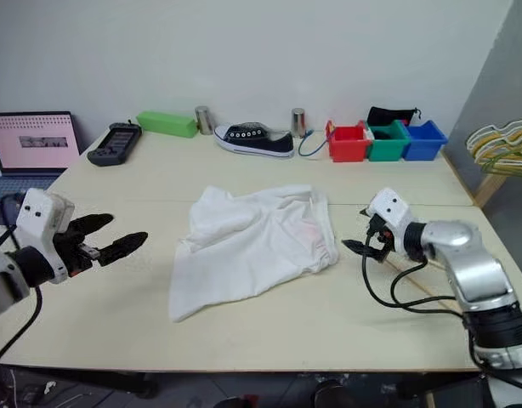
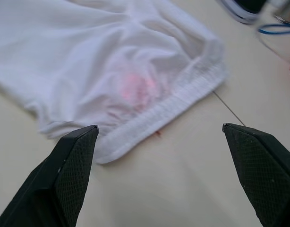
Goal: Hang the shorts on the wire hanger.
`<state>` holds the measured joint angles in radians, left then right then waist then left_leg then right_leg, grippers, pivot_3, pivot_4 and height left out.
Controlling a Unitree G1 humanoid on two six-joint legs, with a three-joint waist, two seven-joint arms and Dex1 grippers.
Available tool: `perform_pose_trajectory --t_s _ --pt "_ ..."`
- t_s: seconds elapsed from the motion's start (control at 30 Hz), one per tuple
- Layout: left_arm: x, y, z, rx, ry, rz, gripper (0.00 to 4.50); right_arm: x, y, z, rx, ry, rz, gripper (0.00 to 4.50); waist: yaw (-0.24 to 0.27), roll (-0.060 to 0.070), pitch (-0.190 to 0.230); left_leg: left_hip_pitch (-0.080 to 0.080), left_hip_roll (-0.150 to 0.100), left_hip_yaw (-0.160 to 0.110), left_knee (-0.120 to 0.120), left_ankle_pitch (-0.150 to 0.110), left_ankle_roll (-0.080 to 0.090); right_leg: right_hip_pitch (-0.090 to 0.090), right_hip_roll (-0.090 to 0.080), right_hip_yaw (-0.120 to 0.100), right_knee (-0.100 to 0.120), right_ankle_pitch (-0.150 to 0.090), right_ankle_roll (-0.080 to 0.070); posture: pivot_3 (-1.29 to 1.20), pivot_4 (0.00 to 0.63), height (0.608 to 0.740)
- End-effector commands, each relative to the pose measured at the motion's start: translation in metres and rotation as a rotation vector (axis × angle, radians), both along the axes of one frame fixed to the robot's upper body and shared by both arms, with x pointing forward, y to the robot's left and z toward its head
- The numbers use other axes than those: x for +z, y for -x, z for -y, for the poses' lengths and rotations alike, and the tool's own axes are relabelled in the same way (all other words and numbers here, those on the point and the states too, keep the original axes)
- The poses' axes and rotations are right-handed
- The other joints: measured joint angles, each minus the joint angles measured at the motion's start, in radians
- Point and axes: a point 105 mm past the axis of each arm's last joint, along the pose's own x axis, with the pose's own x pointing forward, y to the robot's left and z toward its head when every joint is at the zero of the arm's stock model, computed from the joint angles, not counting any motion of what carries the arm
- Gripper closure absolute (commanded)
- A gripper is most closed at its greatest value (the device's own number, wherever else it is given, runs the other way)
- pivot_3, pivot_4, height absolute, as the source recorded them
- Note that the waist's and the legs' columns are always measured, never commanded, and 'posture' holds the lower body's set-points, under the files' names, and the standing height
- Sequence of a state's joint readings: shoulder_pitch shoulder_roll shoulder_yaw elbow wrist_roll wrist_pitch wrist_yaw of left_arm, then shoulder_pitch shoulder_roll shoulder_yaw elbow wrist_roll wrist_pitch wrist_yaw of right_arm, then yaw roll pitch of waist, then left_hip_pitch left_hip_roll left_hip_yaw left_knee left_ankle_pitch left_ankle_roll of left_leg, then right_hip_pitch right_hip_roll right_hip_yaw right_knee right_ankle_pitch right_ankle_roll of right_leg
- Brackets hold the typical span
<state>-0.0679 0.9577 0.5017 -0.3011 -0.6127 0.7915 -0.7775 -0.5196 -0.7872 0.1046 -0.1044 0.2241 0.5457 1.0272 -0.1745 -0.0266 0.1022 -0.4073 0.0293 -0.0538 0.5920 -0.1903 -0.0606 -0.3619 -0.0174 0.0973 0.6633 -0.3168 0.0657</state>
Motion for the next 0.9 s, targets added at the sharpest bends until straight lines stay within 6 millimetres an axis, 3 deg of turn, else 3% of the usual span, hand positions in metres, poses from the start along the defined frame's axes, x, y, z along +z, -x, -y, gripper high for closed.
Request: perform_pose_trajectory --t_s 0.03,0.2,0.37,0.5,0.67,0.9 --pt "0.012 0.0 0.006 -0.061 -0.032 0.016 0.0 0.011 0.003 -0.004 0.094 0.014 -0.001 0.03 0.001 0.0 0.0 0.0 0.0 0.0 0.0 0.0 0.0 -0.001 0.0 0.0 0.0 0.0 0.0 -0.12 0.033 0.74" --pt "0.011 -0.002 0.01 -0.066 -0.039 0.022 0.0 0.01 0.002 -0.005 0.13 0.045 0.004 0.03 0.005 0.0 0.0 -0.008 0.0 0.0 0.002 0.0 0.0 -0.008 0.0 0.0 0.002 0.001 0.001 -0.11 0.036 0.74" --pt "-0.002 0.009 0.029 -0.152 -0.051 -0.025 0.0 0.0 0.007 -0.009 0.192 0.113 0.012 0.03 0.006 0.0 0.0 -0.009 0.0 0.0 0.002 0.0 0.0 -0.009 0.0 0.001 0.002 0.001 0.002 -0.11 0.036 0.74" --pt "-0.027 0.024 0.061 -0.294 -0.09 -0.107 0.0 -0.018 0.007 -0.014 0.262 0.216 0.042 0.03 0.006 0.0 0.0 -0.009 0.0 0.0 0.002 0.0 0.0 -0.009 0.0 0.001 0.003 0.001 0.001 -0.12 0.037 0.74" --pt "-0.063 0.038 0.081 -0.4 -0.144 -0.178 0.0 -0.032 -0.002 -0.029 0.342 0.273 0.094 0.03 0.003 0.0 0.0 -0.009 0.0 0.0 0.004 0.0 0.0 -0.008 0.0 0.001 0.004 0.002 0.0 -0.13 0.031 0.74" --pt "-0.103 0.041 0.079 -0.426 -0.275 -0.194 0.0 -0.051 -0.014 -0.045 0.409 0.329 0.133 0.03 -0.012 0.001 0.0 -0.008 0.0 -0.001 0.013 0.0 0.0 -0.01 0.002 0.001 0.017 0.003 -0.003 -0.13 0.024 0.74"
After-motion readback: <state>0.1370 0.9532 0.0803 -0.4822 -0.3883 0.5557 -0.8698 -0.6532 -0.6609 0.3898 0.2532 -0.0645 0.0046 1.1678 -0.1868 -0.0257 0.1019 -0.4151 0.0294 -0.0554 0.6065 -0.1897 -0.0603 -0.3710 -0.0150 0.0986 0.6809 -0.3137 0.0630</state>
